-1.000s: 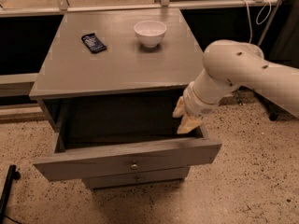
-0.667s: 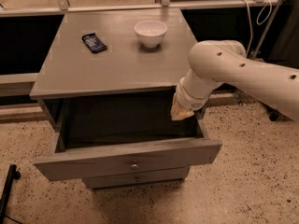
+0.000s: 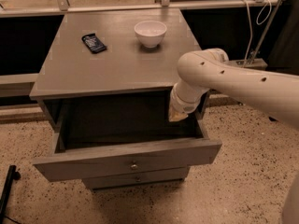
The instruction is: Open top drawer
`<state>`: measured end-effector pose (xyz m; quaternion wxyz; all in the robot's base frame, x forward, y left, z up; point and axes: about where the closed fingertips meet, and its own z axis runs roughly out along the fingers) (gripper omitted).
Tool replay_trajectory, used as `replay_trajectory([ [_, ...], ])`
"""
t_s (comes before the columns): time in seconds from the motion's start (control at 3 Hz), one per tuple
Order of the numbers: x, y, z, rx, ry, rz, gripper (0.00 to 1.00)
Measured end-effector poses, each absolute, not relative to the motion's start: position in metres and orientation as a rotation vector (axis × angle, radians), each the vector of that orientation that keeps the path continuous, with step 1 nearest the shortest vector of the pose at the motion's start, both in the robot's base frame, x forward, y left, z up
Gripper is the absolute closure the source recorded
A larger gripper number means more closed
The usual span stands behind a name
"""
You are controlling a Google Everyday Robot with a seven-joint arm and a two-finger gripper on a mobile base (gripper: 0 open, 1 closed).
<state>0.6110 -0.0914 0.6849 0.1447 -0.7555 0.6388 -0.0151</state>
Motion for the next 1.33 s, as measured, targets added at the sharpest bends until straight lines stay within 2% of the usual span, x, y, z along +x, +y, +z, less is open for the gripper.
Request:
replay_trajectory([
  [0.67, 0.554, -0.061, 0.618, -2.234, 1.862, 0.189, 1.0],
  [1.33, 0.54, -0.068, 0.622, -2.18, 1.85, 0.25, 1.0],
])
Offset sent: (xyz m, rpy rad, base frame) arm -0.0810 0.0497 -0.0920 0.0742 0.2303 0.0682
